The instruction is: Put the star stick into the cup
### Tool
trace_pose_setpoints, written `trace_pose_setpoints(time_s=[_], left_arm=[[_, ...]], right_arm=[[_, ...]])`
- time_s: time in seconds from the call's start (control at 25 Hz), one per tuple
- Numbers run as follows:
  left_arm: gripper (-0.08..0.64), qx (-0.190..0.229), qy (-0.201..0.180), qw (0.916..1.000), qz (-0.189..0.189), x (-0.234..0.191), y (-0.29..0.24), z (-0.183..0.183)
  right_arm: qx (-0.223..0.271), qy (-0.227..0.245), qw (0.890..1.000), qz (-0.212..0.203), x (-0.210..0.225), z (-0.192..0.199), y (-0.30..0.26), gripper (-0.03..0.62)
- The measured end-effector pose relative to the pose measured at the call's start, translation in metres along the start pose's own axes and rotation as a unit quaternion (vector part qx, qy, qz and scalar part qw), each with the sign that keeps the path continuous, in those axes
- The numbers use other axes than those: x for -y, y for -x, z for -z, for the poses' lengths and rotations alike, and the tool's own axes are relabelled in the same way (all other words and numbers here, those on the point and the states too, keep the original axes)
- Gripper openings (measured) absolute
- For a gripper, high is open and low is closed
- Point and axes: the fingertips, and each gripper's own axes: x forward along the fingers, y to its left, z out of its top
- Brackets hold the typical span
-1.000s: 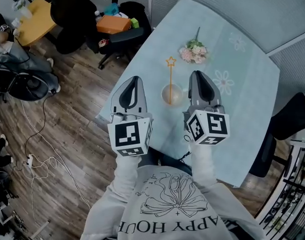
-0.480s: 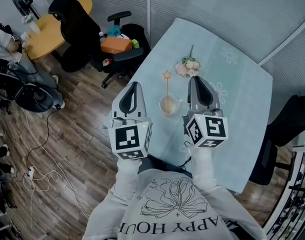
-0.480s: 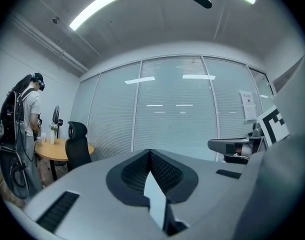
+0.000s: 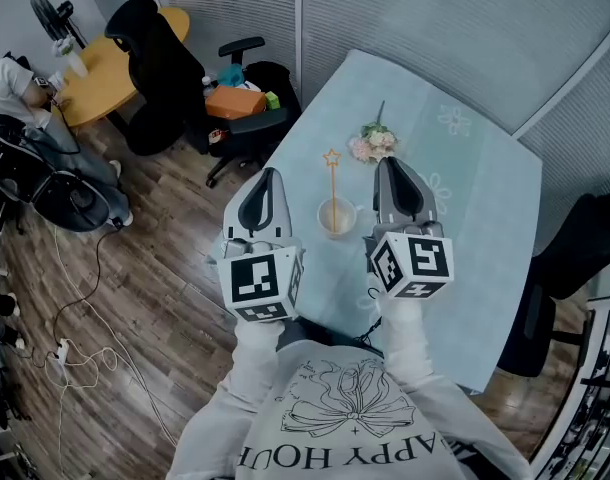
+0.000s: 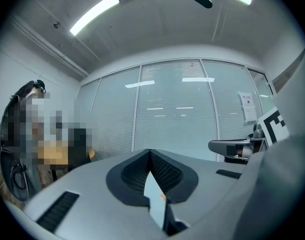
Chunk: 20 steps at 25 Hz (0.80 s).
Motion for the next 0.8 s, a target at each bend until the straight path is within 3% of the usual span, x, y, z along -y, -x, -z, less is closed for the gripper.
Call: trace_pose_setpoints(time_s=[0.8], left_arm=[[0.006,-0.001,-0.002,1.0000,-0.002,0.0035,0.0002,0.0006]], right_arm=[[-0.003,0.001,1.000,0.001,0.0042,0.0010,0.0019,0.035]])
